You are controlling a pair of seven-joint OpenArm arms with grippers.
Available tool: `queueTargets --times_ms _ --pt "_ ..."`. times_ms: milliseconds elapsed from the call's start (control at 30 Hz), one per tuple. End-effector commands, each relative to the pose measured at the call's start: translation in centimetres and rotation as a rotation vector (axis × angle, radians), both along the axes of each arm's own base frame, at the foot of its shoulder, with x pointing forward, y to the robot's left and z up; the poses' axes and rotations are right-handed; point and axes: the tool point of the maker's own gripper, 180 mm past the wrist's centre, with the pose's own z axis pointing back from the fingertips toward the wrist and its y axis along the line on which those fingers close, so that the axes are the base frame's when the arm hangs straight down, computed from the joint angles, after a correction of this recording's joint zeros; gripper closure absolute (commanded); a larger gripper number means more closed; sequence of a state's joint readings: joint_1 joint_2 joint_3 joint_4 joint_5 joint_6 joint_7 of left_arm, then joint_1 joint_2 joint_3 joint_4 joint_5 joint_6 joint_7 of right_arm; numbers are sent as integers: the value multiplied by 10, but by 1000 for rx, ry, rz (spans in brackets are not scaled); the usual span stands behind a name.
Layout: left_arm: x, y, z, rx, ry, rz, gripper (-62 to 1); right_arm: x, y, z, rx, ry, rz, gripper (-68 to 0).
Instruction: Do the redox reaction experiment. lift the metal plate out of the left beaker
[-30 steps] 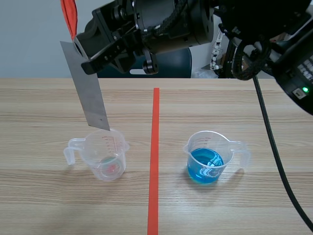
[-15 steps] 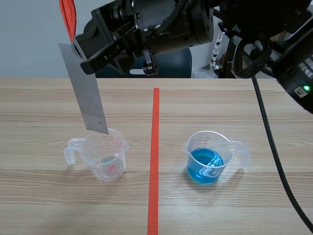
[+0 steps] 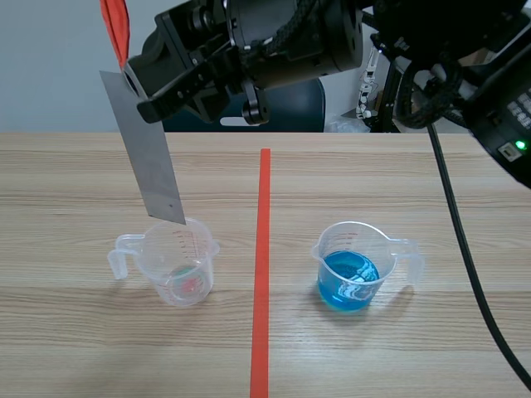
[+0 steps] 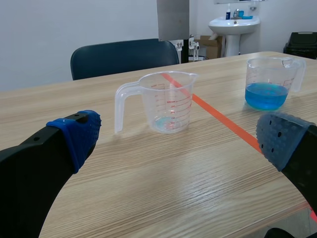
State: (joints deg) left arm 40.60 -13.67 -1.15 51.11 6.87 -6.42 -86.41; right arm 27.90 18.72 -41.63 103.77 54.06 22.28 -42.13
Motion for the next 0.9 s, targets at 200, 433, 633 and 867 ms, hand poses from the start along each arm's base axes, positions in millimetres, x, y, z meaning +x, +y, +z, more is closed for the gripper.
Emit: queueTargets --times_ms 200,433,633,867 --pt "0 0 12 -19 -58 -8 -623 5 0 15 32 -28 -5 -6" --pt "1 0 14 -20 -64 -10 -623 5 0 14 27 -26 -5 -6" --pt "1 0 14 -20 -64 -10 -623 5 0 14 28 -27 -5 -6" --pt "1 0 14 -20 -64 -10 -623 5 0 14 29 -27 -5 -6"
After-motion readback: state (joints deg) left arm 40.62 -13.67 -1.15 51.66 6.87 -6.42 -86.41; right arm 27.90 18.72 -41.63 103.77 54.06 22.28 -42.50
